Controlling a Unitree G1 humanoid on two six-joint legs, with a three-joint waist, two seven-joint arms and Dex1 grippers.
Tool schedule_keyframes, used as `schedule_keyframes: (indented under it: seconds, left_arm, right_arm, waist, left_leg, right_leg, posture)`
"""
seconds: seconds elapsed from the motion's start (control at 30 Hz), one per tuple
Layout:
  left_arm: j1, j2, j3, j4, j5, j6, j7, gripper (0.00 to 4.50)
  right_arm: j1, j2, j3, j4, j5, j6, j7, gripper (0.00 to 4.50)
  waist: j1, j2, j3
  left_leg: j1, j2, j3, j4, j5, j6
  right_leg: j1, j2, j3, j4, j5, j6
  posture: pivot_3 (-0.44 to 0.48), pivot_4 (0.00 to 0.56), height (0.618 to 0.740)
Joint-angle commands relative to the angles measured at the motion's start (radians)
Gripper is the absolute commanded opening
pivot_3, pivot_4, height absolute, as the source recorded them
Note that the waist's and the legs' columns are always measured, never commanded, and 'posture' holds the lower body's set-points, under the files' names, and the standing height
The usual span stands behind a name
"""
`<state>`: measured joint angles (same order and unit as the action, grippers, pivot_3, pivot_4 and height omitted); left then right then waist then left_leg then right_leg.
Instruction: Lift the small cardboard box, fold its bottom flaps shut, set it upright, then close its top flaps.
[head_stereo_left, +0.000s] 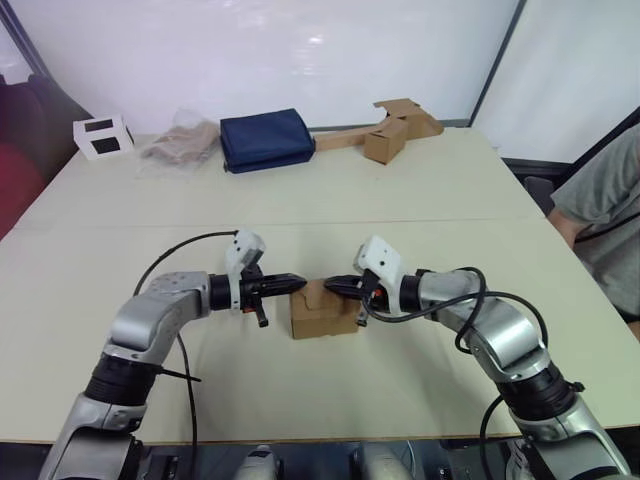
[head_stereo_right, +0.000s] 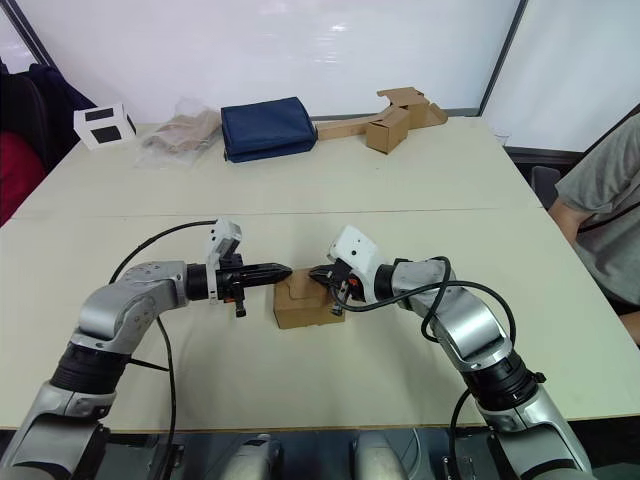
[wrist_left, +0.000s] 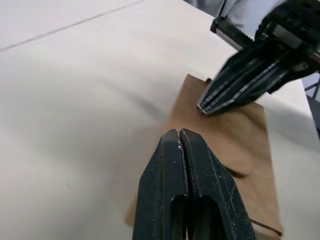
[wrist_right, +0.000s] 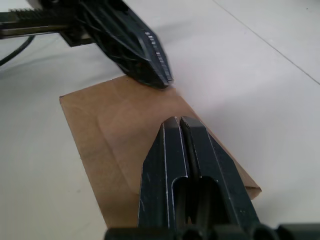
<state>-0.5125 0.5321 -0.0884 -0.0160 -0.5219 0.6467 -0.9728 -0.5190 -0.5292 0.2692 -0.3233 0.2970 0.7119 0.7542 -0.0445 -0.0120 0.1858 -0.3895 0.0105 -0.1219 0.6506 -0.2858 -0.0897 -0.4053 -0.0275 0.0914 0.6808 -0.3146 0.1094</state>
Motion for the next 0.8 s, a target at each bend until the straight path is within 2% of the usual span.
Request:
schedule_keyframes:
  seconds: [0.03, 0.17, 0.3, 0.8]
  left_arm:
    - [-0.002, -0.009, -0.005, 0.013, 0.015, -0.016, -0.006, 0.02]
    - [-0.002, -0.026, 0.008, 0.006, 0.004, -0.006, 0.0, 0.02]
    - [-0.002, -0.038, 0.021, -0.001, -0.006, 0.008, 0.003, 0.02]
    - [0.006, -0.047, 0.044, -0.049, -0.046, 0.062, 0.038, 0.02]
  right_arm:
    - [-0.002, 0.005, -0.027, -0.066, 0.011, -0.006, -0.008, 0.0]
    - [0.048, -0.003, -0.077, -0.165, 0.101, -0.026, 0.047, 0.0]
    - [0.097, -0.044, -0.066, -0.198, 0.1, -0.042, 0.081, 0.0]
    - [0.103, -0.069, 0.028, -0.112, -0.034, -0.153, 0.09, 0.0]
  waist:
    - [0.0, 0.0, 0.0]
    - [0.004, 0.0, 0.0]
    - [0.002, 0.0, 0.0]
    - [0.001, 0.0, 0.0]
  left_leg:
    - [0.0, 0.0, 0.0, 0.0, 0.0, 0.0]
    - [0.0, 0.0, 0.0, 0.0, 0.0, 0.0]
    - [0.0, 0.0, 0.0, 0.001, 0.0, 0.0]
    - [0.0, 0.0, 0.0, 0.001, 0.0, 0.0]
  right_leg:
    - [0.0, 0.0, 0.0, 0.0, 0.0, 0.0]
    - [0.0, 0.0, 0.0, 0.0, 0.0, 0.0]
    - [0.001, 0.0, 0.0, 0.0, 0.0, 0.0]
    - [0.001, 0.0, 0.0, 0.0, 0.0, 0.0]
  posture:
    - [0.0, 0.15, 0.74]
    - [0.0, 0.15, 0.74]
    - [0.0, 0.15, 0.74]
    - [0.0, 0.15, 0.74]
